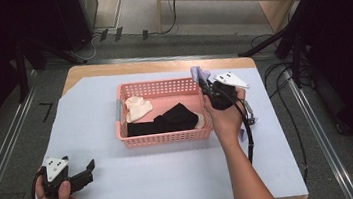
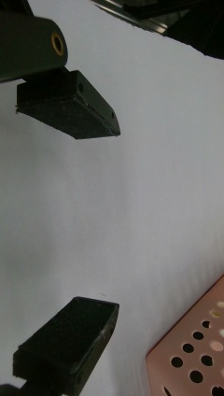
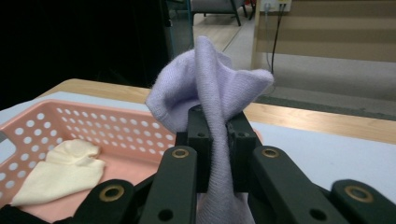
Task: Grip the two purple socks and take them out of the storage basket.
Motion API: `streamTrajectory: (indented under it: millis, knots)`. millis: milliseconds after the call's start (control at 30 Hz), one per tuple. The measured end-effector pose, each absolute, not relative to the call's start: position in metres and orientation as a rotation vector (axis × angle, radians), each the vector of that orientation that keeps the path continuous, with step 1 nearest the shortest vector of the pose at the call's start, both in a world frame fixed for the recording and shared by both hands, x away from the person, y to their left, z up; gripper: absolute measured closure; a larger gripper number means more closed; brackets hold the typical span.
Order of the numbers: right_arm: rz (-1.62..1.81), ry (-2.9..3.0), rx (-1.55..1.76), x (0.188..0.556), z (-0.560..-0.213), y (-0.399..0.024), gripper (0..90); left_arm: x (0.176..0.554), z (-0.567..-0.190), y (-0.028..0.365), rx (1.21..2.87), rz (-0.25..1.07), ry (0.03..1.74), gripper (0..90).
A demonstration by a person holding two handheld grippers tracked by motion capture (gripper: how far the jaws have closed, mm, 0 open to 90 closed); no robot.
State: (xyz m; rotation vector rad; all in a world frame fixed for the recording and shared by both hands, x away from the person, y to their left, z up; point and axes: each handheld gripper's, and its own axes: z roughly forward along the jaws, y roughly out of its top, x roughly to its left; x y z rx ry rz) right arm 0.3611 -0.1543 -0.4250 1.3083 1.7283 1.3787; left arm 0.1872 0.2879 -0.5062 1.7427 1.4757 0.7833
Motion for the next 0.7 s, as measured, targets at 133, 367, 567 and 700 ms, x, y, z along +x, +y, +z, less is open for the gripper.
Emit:
streamTrajectory:
  millis: [133, 367, 567, 700]
  knots:
    - [1.365, 1.707, 1.327, 0.36, -0.426, -0.167, 83.4, 0.187, -0.506, 0.288, 1.746, 0.785, 1.477, 14.2]
    - [1.306, 1.689, 1.371, 0.356, -0.437, -0.192, 83.4, 0.187, -0.506, 0.288, 1.744, 0.786, 1.476, 14.2]
    - [1.233, 1.676, 1.46, 0.352, -0.456, -0.217, 83.3, 0.187, -0.506, 0.288, 1.747, 0.785, 1.476, 14.2]
    - [1.171, 1.704, 1.504, 0.35, -0.475, -0.227, 83.2, 0.187, -0.506, 0.287, 1.745, 0.798, 1.47, 14.2]
